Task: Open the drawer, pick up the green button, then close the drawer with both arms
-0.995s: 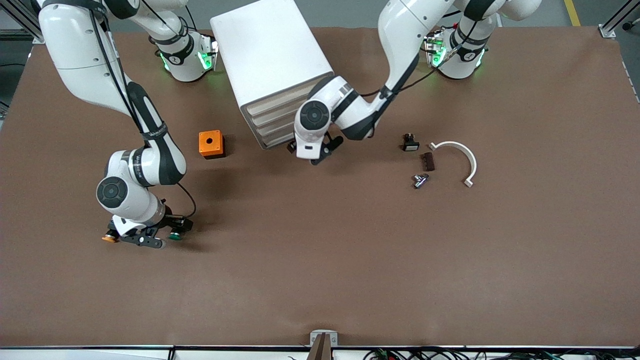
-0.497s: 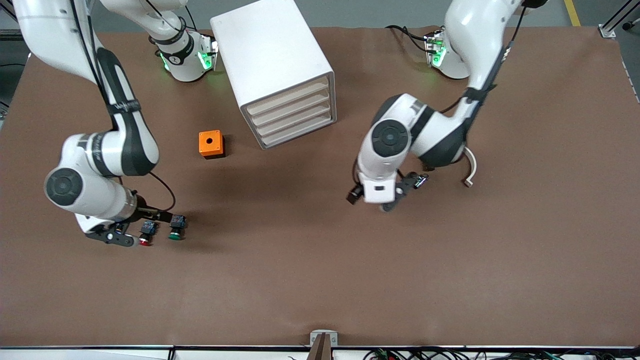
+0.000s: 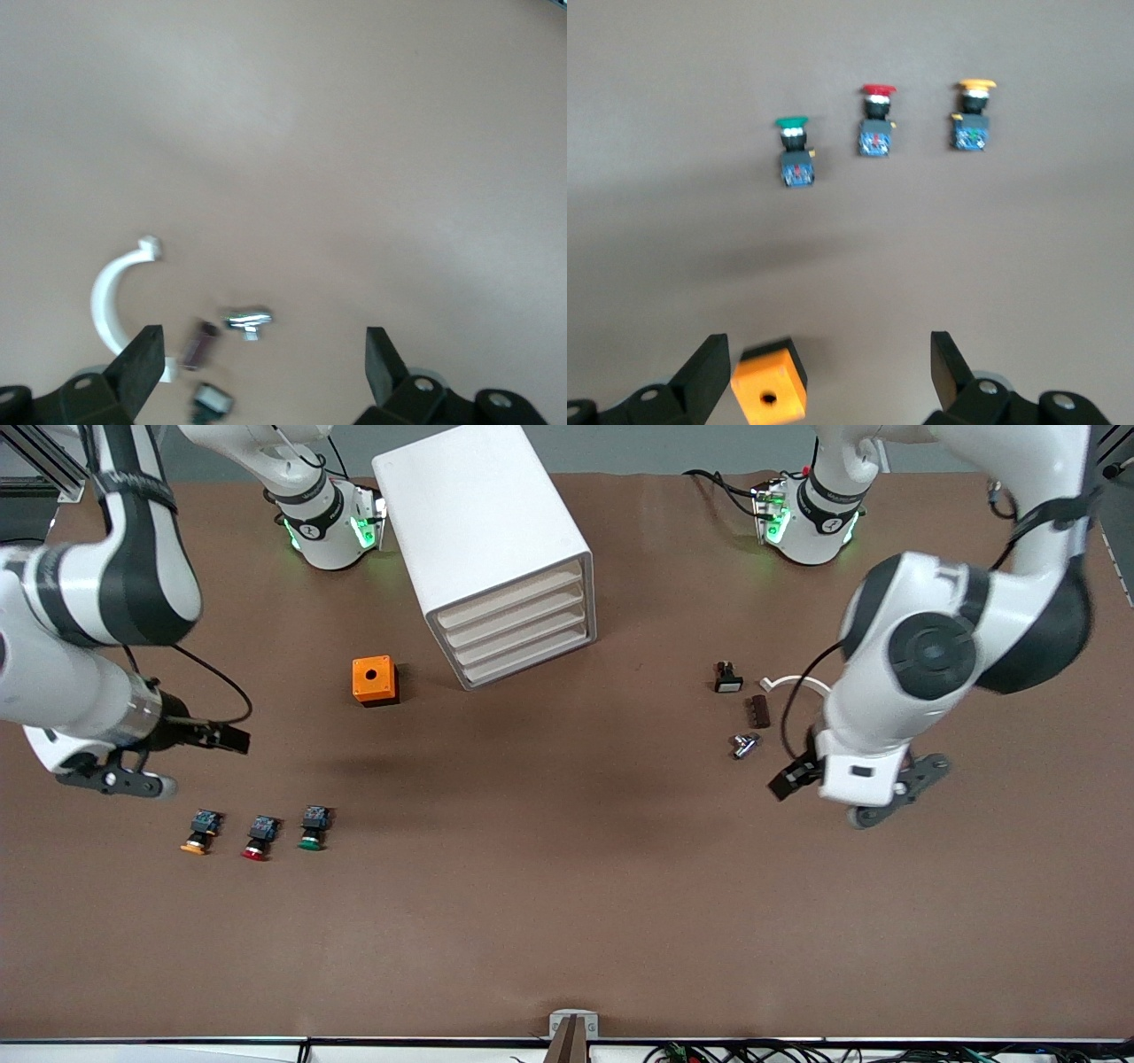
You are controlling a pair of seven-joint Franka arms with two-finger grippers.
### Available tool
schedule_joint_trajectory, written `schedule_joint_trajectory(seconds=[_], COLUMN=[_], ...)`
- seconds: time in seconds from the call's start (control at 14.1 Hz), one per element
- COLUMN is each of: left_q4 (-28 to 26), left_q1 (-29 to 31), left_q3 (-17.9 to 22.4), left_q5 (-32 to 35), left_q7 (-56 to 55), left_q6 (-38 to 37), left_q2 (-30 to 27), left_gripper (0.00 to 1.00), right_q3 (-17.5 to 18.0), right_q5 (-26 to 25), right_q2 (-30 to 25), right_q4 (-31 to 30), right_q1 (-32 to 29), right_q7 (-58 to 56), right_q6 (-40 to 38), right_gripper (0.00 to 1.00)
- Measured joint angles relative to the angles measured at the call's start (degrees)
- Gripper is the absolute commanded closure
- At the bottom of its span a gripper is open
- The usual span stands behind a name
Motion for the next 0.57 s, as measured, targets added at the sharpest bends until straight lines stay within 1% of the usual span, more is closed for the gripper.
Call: schedule_joint_trajectory(seconds=[0.21,0.36,0.57], left_q4=[-0.01,-0.21,-2.56], left_q1=[5.00,7.90,9.94], left_q3=[-0.01,0.00,-0.06], left_q5=[0.07,0.07,-0.09], left_q7=[12.48,20.10,27.80], left_q6=[-4.37,-6.18,-7.42], left_q2=[-5.58,-8.54,-12.84], left_gripper=[0.00,0.00,0.00], right_q3=[0.00,0.02,0.02], right_q5=[0.00,-0.02,-0.04], right_q2=[-4.24,-5.11,-5.17], right_q4=[1.41,5.05,8.33], right_q1=[-0.36,-0.37,-0.40], right_q7=[-2.95,-5.26,-5.98], right_q6=[-6.62,-10.90,-12.97], right_gripper=[0.00,0.00,0.00])
